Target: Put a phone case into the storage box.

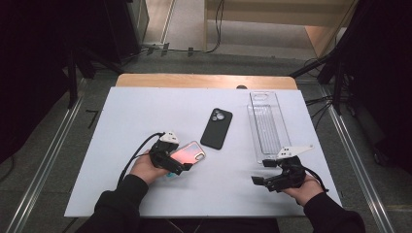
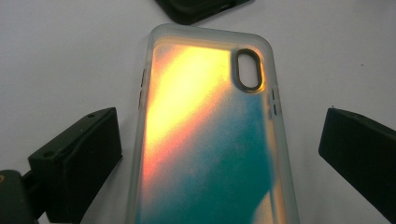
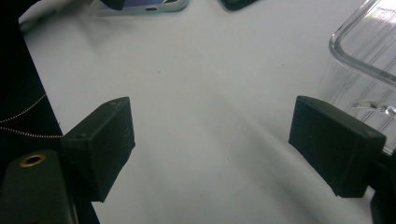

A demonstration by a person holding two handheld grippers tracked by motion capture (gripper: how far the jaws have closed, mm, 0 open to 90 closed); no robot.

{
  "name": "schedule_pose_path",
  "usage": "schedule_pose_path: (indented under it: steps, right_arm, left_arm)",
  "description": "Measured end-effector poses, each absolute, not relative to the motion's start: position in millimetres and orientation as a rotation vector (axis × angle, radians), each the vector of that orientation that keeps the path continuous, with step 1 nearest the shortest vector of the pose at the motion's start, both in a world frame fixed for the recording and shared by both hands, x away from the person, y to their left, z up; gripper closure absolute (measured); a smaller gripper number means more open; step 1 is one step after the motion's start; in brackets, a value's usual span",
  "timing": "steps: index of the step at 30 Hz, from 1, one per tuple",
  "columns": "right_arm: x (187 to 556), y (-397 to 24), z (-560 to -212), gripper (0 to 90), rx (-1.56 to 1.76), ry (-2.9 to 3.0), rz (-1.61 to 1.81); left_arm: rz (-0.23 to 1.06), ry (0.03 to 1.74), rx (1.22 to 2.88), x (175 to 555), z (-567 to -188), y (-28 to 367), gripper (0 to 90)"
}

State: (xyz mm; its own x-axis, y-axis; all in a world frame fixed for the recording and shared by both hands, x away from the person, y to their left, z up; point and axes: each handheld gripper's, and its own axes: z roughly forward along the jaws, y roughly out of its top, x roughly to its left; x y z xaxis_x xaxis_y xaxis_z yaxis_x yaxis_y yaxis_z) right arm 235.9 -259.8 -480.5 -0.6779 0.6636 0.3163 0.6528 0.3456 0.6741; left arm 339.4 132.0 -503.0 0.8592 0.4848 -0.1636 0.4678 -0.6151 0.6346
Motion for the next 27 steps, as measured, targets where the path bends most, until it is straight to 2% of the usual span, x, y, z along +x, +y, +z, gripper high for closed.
schedule_pose_path:
  steps: [6, 13, 27]
  right_arm:
    - [235.7, -260.4, -480.5, 12.4, 1.256, 2.565, 1.27]
    - [235.7, -260.2, -480.6, 12.4, 1.256, 2.565, 1.269]
    - [235.5, -260.2, -480.4, 12.3, 1.256, 2.566, 1.27]
  left_arm:
    - [0.156, 0.62, 2.372, 331.8, -505.2, 129.8, 4.9]
    - [0.218, 0.61, 2.378, 328.1, -506.4, 129.3, 8.5]
    - [0.248, 0.623, 2.375, 326.9, -505.1, 130.7, 16.9]
